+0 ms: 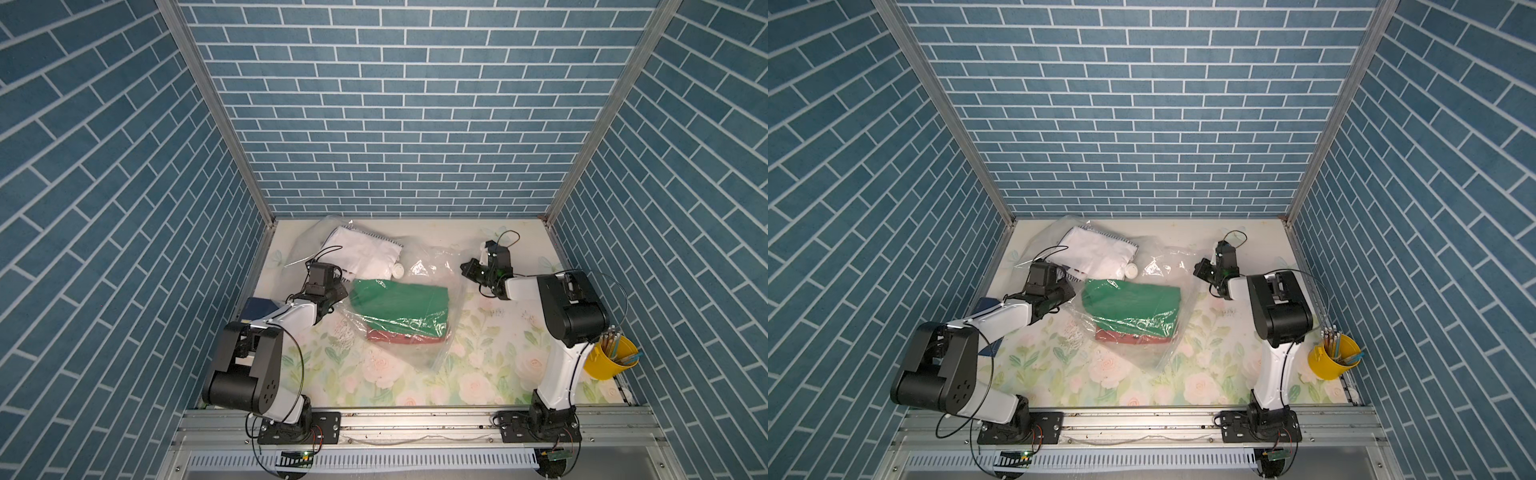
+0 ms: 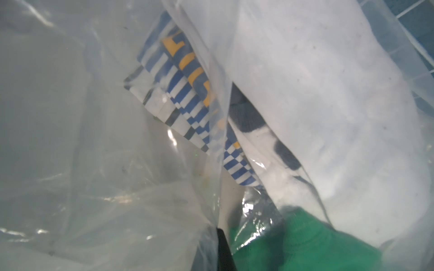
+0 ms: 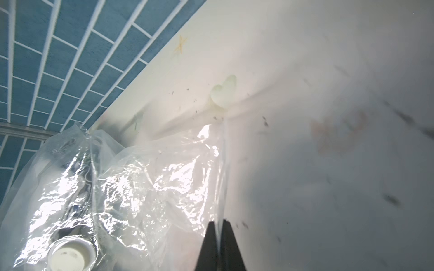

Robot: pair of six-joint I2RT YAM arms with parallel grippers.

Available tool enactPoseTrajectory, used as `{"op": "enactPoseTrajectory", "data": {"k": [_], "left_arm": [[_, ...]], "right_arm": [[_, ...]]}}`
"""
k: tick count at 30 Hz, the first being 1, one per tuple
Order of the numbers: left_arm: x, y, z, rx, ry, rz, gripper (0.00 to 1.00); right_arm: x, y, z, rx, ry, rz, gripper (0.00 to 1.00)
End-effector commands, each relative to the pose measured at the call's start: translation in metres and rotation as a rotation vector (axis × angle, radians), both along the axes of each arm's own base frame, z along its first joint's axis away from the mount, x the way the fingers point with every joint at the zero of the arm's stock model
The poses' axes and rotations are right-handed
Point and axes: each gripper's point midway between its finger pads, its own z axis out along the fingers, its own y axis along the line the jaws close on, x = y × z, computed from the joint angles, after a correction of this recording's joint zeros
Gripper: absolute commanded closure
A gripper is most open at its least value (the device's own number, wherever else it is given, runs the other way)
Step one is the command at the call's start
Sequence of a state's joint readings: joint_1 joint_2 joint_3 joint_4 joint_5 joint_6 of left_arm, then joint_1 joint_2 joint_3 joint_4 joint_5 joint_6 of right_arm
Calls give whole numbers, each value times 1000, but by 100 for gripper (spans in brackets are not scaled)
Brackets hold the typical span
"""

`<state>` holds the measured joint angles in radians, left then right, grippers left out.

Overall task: Take the tank top out of the vacuum bag
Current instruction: Adjust the vacuum bag at the center of the board.

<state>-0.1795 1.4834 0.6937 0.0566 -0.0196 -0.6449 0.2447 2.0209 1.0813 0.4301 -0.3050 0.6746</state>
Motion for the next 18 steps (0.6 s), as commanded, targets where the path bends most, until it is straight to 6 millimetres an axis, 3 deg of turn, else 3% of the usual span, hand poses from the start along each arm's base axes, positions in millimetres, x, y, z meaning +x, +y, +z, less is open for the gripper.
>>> {"op": "enactPoseTrajectory", "data": {"k": [1,5,6,7,8,10,11,15,18], "left_arm": [[-12,0,-5,-22,2,21,100],[-11,2,-5,-30,-11,50,100],[-9,3,-4,-24,-17,54,98],[-6,5,-1,-12,-22,59,90],[-4,7,3,1,-26,64,67],[-3,12,9,29,-19,85,9],[-3,18,14,46,-10,115,0],[-8,14,40,113,-11,120,0],[-11,1,71,147,-78,117,0]], "right_arm": [[34,10,3,-58,-45,37,100],[65,12,14,-92,-71,27,100],[67,12,18,-101,-77,26,100],[69,10,21,-111,-80,21,95],[67,9,29,-116,-93,17,83],[61,2,45,-125,-119,-2,61],[55,-2,53,-126,-130,-12,50],[25,-20,69,-163,-145,-38,20],[-1,-33,69,-226,-130,-39,9]]}}
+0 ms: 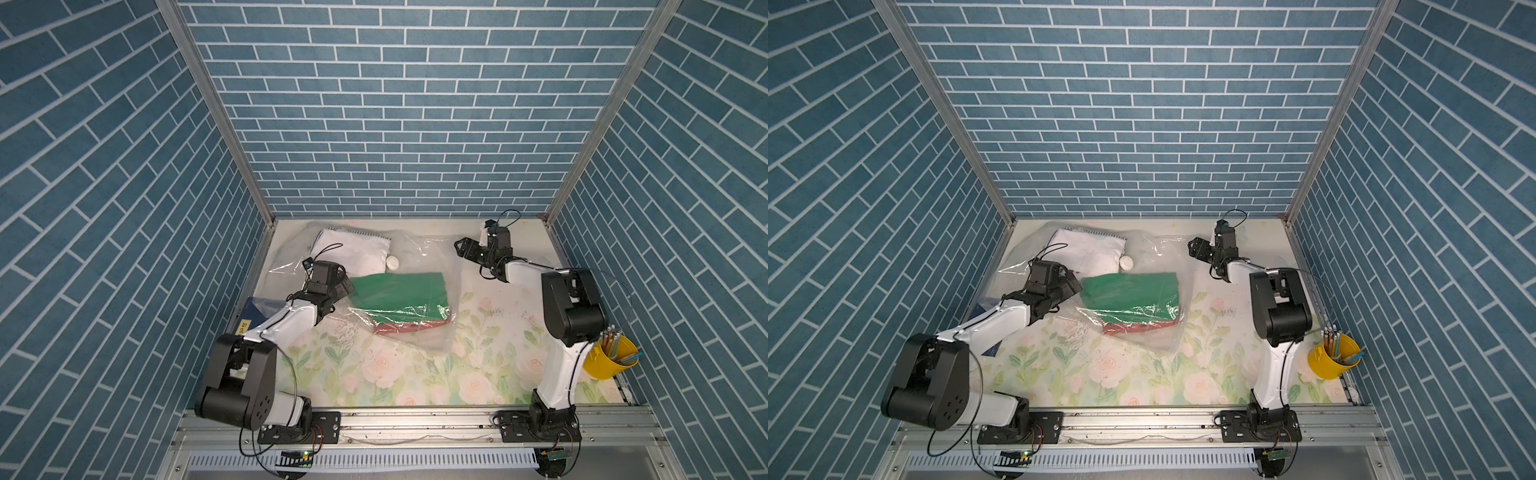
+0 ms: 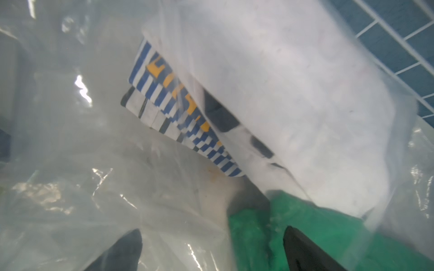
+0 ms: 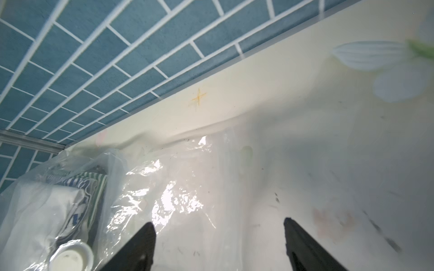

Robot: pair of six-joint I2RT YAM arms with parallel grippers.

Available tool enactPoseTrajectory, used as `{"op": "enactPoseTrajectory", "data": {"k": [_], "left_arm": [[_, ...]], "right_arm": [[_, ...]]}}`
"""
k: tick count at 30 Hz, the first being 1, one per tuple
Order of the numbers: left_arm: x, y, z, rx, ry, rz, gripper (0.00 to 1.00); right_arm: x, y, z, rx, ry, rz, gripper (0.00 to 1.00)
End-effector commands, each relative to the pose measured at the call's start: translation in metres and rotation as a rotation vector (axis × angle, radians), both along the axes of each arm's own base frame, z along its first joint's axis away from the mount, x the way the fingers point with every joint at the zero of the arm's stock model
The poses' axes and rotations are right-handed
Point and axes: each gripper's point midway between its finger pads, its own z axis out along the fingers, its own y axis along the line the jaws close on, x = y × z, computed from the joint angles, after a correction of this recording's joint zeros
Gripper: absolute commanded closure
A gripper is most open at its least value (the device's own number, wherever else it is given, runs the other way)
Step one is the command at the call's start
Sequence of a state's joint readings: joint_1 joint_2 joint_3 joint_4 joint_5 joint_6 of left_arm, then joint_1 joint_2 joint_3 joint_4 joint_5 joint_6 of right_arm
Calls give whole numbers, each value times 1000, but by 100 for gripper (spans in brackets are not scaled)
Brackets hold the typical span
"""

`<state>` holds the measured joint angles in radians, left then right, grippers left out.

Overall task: Take the tank top out of the vacuum bag
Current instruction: Adjust the vacuum bag at the center of the board.

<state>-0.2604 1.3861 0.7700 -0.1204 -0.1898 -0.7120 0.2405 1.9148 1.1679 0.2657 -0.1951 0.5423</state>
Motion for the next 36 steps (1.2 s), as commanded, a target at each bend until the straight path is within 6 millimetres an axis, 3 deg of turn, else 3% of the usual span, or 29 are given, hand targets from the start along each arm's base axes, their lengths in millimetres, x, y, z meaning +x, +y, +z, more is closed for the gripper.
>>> {"op": "enactPoseTrajectory", "data": {"k": [1,5,8,11,14,19,23,28,31,36], "left_arm": [[-3,-5,43,69,-78,24,0],[9,-34,76,81,-144,-64,0],[23,-59,90,123,-148,-163,0],[32,-79,91,126,-148,-260,0],[33,-93,87,120,-129,-352,0],[13,-87,72,122,-51,-390,0],[-3,-76,67,145,-66,-409,0],[-4,-62,67,174,-65,-446,0],[-9,-57,60,173,-32,-477,0],[-34,-49,42,197,45,-503,0]], "right_arm": [[-24,-20,15,-90,-20,-14,8],[-53,-28,13,-110,5,-2,10],[-70,-30,15,-66,14,-28,12],[-83,-27,13,14,36,-65,13],[-93,-10,9,86,59,-72,15],[-99,28,1,198,121,-56,20],[-96,46,-6,187,168,-55,38],[-87,64,-9,173,226,-67,69],[-82,72,-2,142,240,-74,67],[-91,61,14,113,230,-165,36]]}}
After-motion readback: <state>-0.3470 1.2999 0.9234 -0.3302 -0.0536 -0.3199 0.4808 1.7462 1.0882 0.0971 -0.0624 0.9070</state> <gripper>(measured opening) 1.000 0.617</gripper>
